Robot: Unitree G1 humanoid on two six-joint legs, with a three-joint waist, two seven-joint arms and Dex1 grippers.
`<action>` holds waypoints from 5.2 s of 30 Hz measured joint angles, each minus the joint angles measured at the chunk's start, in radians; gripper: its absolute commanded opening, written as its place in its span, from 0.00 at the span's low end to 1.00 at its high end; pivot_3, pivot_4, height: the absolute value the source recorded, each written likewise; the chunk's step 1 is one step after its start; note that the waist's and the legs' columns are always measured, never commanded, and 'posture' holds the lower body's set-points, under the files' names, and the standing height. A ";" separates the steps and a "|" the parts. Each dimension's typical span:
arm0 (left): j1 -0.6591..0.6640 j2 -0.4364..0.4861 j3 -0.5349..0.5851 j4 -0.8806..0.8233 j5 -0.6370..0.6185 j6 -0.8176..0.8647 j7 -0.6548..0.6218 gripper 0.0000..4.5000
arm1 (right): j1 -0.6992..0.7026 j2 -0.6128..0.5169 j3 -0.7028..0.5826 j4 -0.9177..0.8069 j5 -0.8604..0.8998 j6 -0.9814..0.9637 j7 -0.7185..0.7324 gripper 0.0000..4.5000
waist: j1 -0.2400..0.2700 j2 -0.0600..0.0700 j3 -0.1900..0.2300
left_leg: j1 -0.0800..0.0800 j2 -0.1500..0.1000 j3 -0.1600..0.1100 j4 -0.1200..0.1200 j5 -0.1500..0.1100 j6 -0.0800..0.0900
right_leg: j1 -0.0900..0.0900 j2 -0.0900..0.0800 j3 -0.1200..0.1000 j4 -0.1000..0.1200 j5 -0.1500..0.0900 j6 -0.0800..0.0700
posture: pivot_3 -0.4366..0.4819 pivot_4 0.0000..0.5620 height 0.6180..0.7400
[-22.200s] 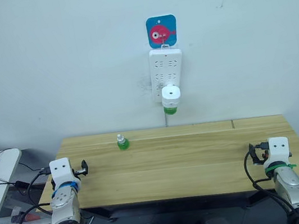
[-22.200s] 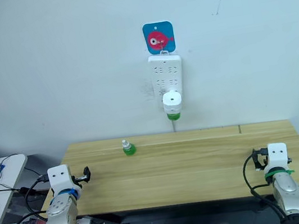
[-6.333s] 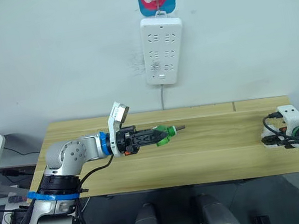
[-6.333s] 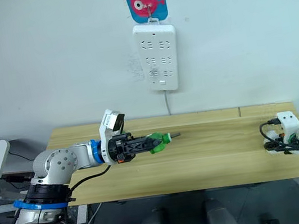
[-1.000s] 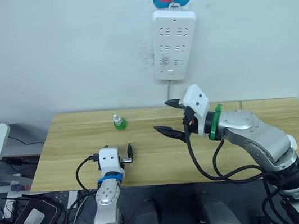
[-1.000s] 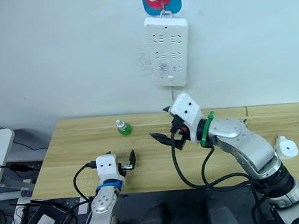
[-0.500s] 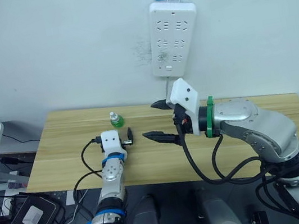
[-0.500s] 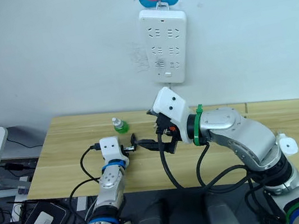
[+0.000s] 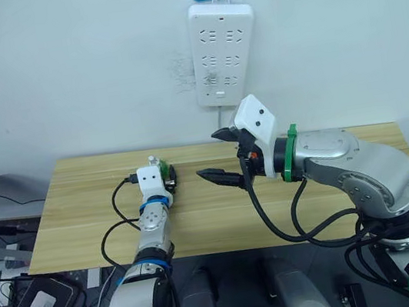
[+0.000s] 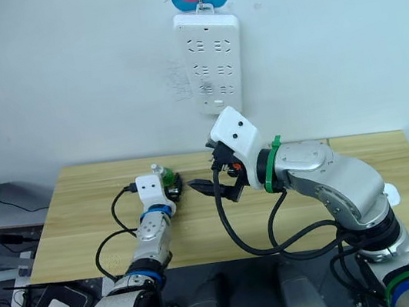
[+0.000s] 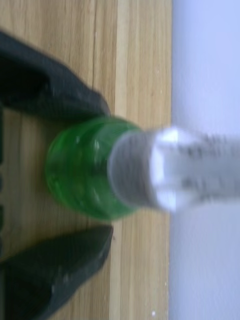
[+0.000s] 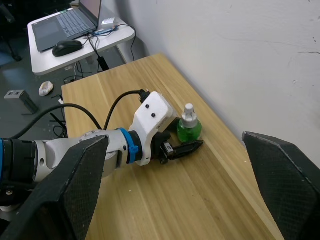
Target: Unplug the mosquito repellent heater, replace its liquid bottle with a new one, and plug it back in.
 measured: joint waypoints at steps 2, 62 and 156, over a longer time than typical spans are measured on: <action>0.002 0.007 -0.006 0.001 0.005 -0.003 -0.006 0.49 | 0.002 0.000 0.000 0.000 0.000 -0.002 -0.001 1.00 | -0.001 0.000 0.000 | 0.000 0.000 0.000 0.000 0.000 0.000 | 0.000 0.000 0.000 0.000 -0.001 0.001 | 0.43 0.65 1.00; 0.018 0.354 -0.441 -1.049 -0.279 0.596 -1.500 0.49 | -0.002 -0.224 0.050 0.438 0.086 -0.551 0.870 0.30 | 0.030 -0.001 -0.001 | -0.001 0.002 -0.007 -0.012 0.010 -0.015 | -0.005 0.006 -0.006 0.003 0.001 -0.006 | 0.61 0.47 1.00; 0.084 0.359 -0.396 -0.995 -0.261 0.631 -1.274 0.49 | 0.215 -0.171 -0.090 0.231 -0.008 -0.477 0.448 0.99 | 0.048 -0.002 -0.008 | 0.001 0.003 -0.012 -0.011 0.019 -0.023 | -0.005 0.001 -0.023 0.017 0.003 -0.012 | 0.56 0.47 1.00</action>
